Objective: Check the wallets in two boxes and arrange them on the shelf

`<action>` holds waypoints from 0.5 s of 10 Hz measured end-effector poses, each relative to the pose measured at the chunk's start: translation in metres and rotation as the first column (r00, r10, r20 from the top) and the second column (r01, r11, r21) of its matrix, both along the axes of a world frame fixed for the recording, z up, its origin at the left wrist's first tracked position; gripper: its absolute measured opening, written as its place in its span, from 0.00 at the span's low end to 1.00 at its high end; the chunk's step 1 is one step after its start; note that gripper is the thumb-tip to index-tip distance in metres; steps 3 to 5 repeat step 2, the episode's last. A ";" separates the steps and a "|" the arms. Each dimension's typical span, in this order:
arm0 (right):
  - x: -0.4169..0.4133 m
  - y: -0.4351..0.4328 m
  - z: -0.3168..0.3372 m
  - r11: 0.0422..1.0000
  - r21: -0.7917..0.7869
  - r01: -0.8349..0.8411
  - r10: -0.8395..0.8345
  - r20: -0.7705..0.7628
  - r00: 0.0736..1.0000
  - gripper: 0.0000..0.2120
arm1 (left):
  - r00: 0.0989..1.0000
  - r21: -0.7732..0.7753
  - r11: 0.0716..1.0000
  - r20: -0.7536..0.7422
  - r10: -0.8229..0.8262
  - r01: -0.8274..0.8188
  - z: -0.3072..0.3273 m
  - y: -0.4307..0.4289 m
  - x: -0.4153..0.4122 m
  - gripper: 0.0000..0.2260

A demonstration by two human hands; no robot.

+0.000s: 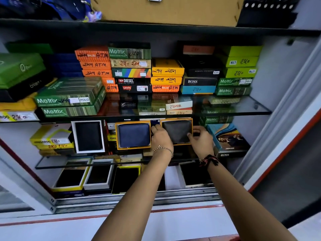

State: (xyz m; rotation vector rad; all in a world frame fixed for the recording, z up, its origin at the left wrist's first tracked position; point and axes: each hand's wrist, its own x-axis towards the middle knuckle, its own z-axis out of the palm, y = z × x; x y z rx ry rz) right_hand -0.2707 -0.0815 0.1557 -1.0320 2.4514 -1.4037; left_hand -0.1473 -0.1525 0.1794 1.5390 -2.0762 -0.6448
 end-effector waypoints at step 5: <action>0.015 0.022 -0.010 0.998 -0.064 -0.006 -0.003 -0.131 0.991 0.23 | 0.999 -0.112 0.993 -0.011 -0.049 0.047 0.000 0.020 0.015 0.25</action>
